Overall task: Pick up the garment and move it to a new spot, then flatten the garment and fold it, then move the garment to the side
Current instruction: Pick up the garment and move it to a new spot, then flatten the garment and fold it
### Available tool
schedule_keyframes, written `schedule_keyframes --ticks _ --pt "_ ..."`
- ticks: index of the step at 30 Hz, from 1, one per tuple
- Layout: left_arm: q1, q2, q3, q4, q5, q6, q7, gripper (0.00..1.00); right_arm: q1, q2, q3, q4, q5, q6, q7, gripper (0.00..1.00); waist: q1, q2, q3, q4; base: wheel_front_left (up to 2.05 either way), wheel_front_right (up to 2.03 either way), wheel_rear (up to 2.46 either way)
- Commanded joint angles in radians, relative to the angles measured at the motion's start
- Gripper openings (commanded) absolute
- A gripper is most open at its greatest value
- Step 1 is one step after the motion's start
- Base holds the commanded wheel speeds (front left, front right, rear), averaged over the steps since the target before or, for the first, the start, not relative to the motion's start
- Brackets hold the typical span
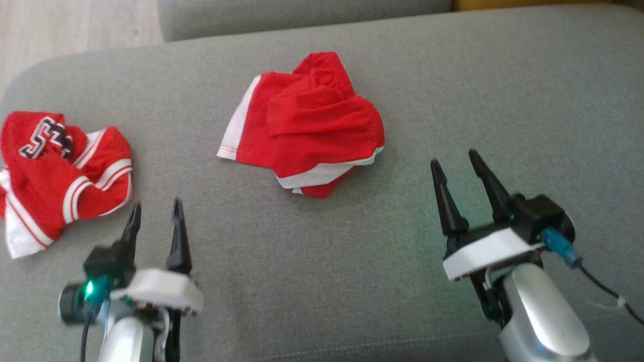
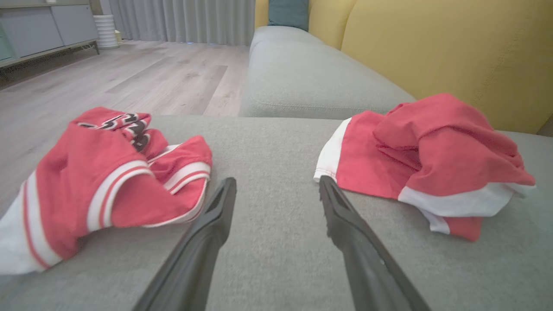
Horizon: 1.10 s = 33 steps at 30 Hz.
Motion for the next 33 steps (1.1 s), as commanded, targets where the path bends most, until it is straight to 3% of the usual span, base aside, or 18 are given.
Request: schedule_keyframes --ticks 1,13,27,33 --pt "-0.008 0.004 0.043 -0.042 0.006 0.008 -0.005 1.00 0.002 0.010 0.021 -0.023 0.000 -0.001 -0.006 1.00 0.0000 -0.0001 -0.017 0.011 0.00 0.00 0.00" --pt "0.044 -0.001 0.011 -0.077 0.009 0.004 -0.005 1.00 0.021 0.010 0.005 0.012 -0.002 -0.001 -0.006 1.00 0.0000 -0.0001 -0.017 0.041 0.00 0.00 0.00" --pt "-0.039 -0.001 -0.111 -0.087 -0.017 -0.011 -0.005 1.00 -0.128 0.010 -0.085 0.134 -0.057 -0.001 -0.006 1.00 0.0000 -0.0001 0.134 0.195 0.00 0.00 0.00" --pt "-0.059 -0.001 -0.131 -0.086 -0.029 -0.007 -0.005 1.00 -0.177 0.010 -0.092 0.187 -0.058 -0.001 -0.006 1.00 0.0000 -0.0001 0.171 0.231 0.00 0.00 0.00"
